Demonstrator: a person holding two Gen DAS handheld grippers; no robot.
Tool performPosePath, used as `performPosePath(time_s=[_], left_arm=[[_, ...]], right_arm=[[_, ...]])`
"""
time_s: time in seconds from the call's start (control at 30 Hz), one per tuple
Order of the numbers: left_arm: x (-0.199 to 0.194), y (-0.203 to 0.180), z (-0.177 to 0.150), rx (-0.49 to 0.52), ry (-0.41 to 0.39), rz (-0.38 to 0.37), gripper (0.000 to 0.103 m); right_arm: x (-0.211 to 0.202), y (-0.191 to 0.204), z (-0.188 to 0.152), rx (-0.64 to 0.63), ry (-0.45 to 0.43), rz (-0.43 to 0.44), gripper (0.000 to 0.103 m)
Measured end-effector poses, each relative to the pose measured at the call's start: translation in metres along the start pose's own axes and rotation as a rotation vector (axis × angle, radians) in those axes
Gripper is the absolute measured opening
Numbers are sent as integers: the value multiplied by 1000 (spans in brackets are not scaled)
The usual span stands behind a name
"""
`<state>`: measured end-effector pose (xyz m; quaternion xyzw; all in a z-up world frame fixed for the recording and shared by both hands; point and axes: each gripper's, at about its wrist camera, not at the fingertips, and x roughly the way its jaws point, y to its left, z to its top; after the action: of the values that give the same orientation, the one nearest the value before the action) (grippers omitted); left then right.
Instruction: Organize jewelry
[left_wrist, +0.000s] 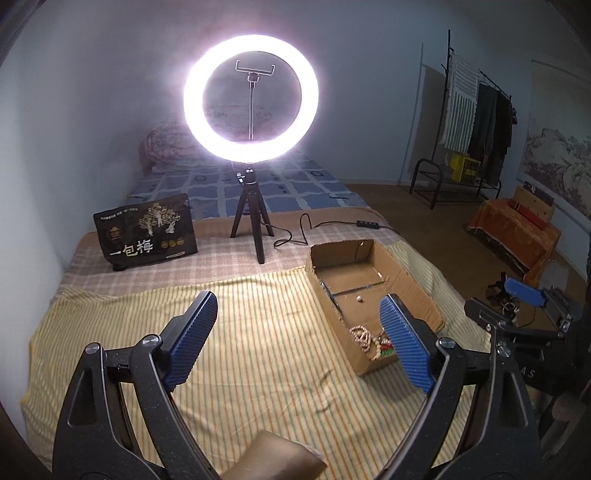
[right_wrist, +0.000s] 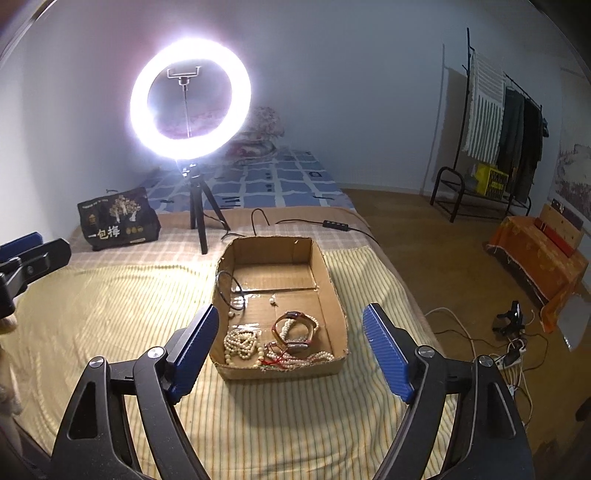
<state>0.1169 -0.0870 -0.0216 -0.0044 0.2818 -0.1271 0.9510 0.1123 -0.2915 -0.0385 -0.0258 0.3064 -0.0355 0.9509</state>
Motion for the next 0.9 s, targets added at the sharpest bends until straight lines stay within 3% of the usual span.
performPosePath(time_s=[0.1,0.2,0.33,0.9], left_arm=[[-7,-4,-6,21,-11,23,93],[-14,-9,-10,38,-27,23,103],[-23,-14,-11,59,-60,42,103],[-28,-28,-16,91,-45,29,103]], right_arm=[[0,0,-2,-8,-9,-2,81],[0,0,-4,-12,-13,-6,81],[0,0,-6,-3,-9,-1,81],[-1,-9,-8,24,-19,-23,82]])
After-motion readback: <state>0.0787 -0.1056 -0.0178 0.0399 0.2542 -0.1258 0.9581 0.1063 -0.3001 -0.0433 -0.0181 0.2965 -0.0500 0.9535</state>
